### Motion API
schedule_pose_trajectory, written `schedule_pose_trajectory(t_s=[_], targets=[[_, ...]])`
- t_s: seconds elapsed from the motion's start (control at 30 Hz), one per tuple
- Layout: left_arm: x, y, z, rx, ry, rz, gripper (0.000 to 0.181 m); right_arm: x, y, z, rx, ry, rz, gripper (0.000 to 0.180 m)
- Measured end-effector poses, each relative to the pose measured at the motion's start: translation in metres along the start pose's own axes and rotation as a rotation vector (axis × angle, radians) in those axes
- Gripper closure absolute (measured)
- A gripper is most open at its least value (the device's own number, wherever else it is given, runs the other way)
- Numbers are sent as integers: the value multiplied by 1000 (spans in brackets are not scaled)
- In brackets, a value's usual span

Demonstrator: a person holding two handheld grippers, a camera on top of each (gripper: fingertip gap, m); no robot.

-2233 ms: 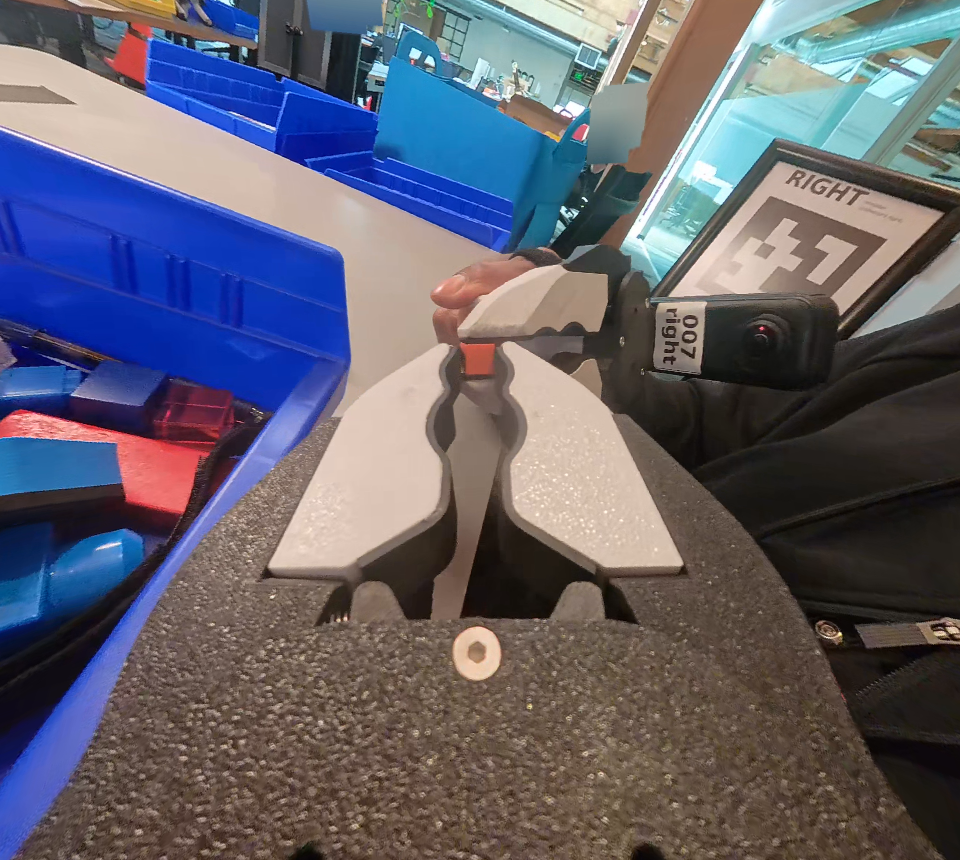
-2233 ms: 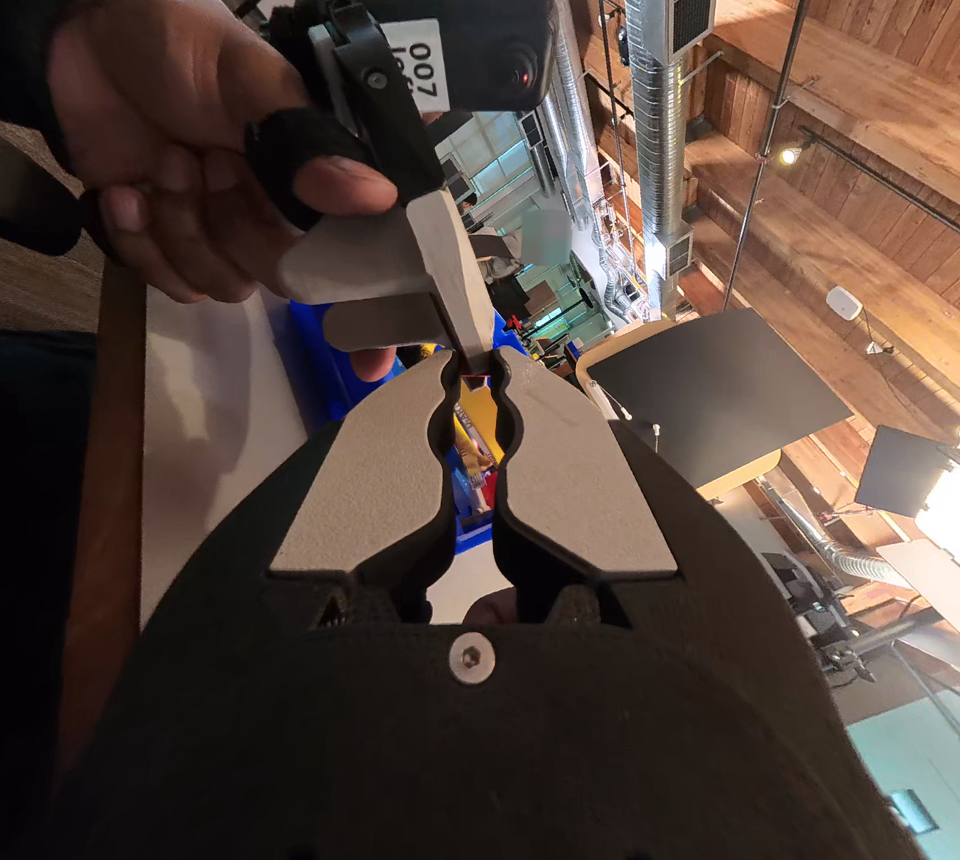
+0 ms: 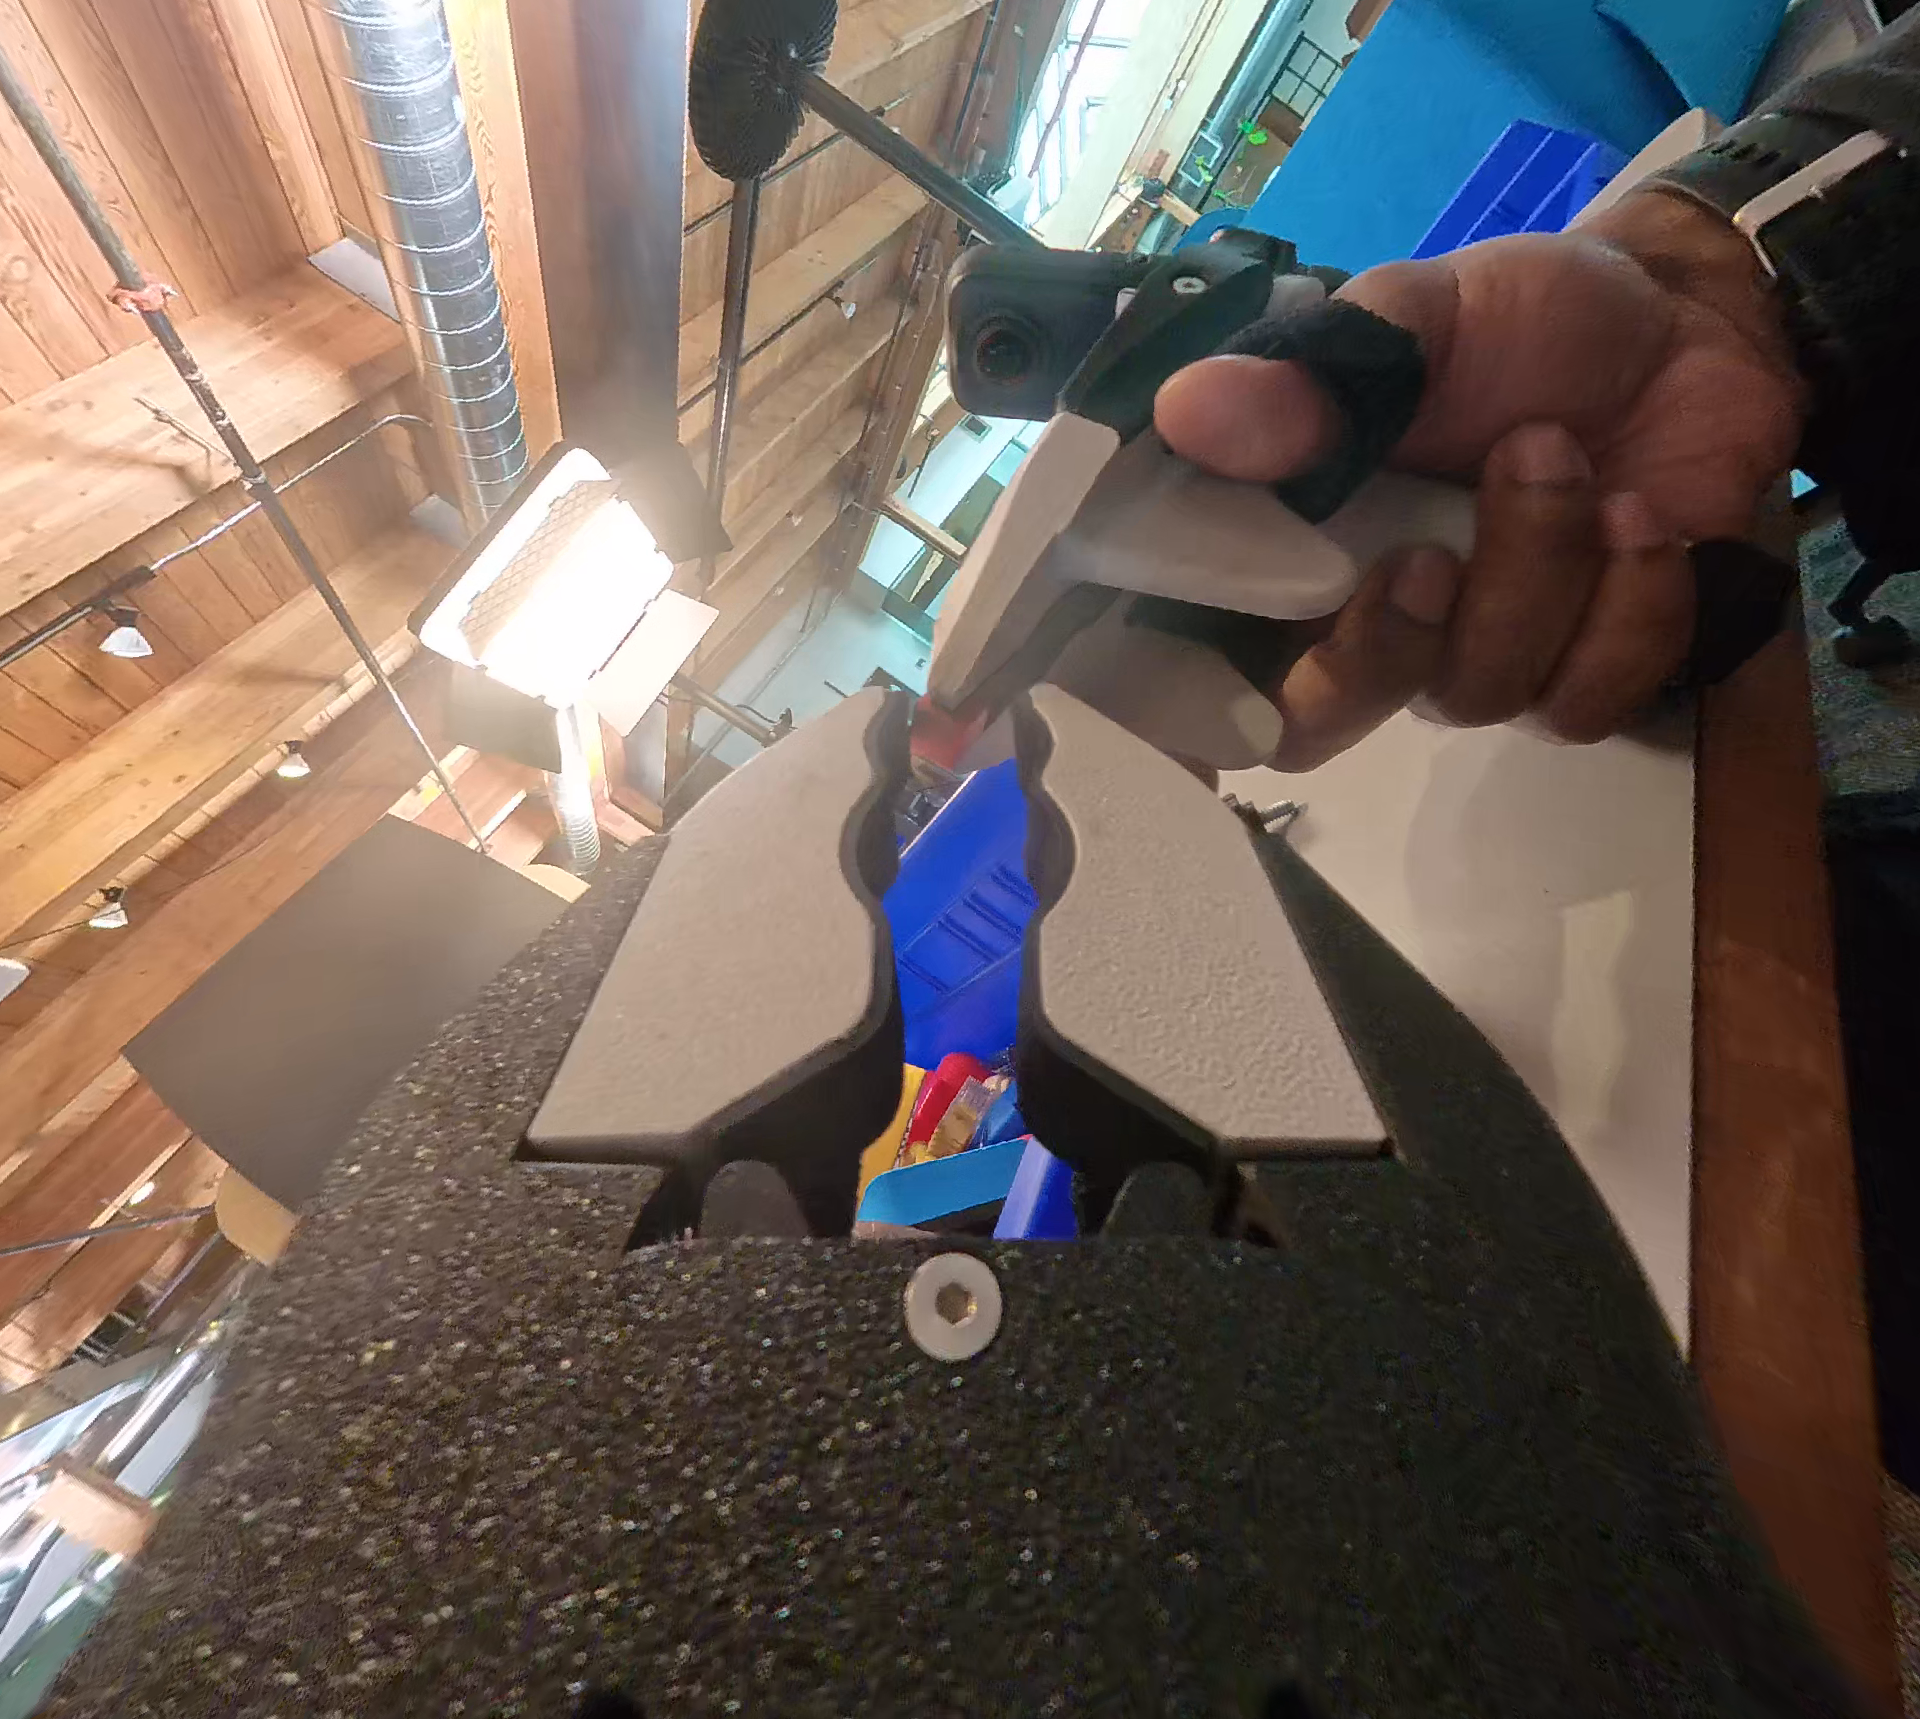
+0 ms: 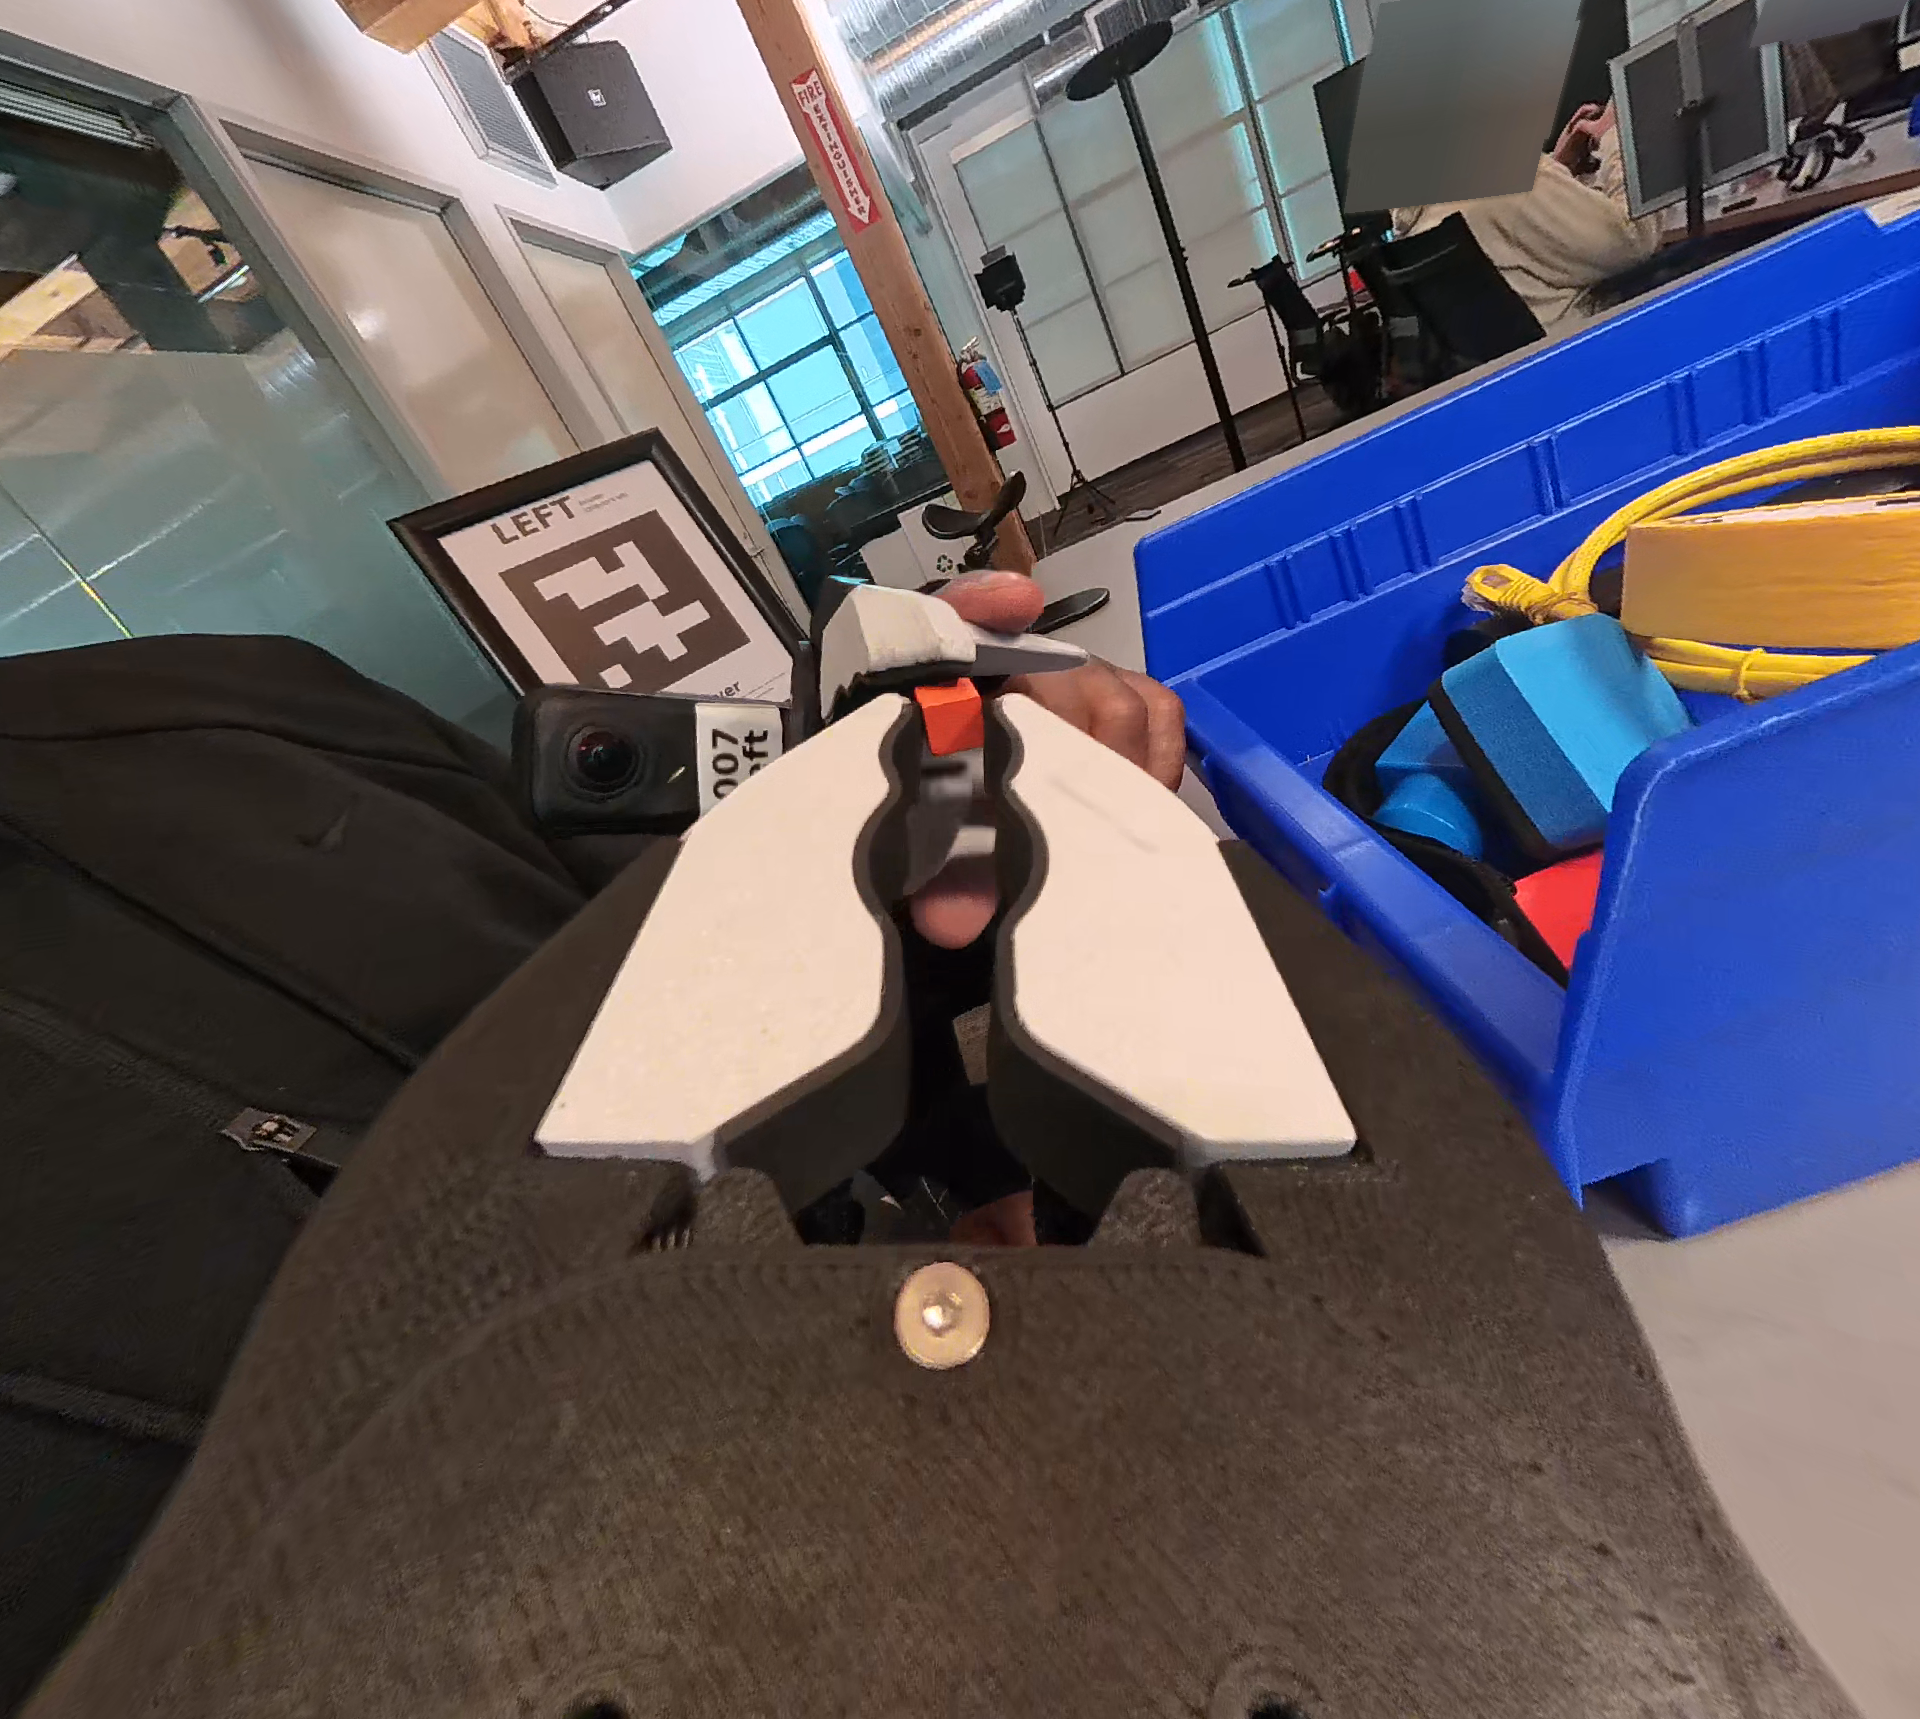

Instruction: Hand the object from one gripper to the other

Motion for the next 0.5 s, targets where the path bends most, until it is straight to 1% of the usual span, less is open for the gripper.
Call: schedule_pose_trajectory(t_s=[0.03,0.27,0.33,0.4,0.5], targets=[[0,-2,0,10,-3,7,166,0,0,0,-1,-2,0,170],[-2,-5,-4,74,-51,-13,168,2,4,3,20,23,-39,170],[-3,-11,-7,103,-74,15,168,6,4,8,58,65,-65,164],[-3,-19,-9,164,-89,46,168,10,5,14,104,110,-95,161],[-3,-34,-7,343,-89,87,168,14,4,20,158,142,-125,158]])
Point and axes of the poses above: each gripper's, where its closed fingertips meet, x back along the fingers, z out of its top, y = z × x across the jaws, the point moved 3 cm from there along x, back along the fingers, and after that the axes turned 15 degrees about z, right-handed, at the moved point
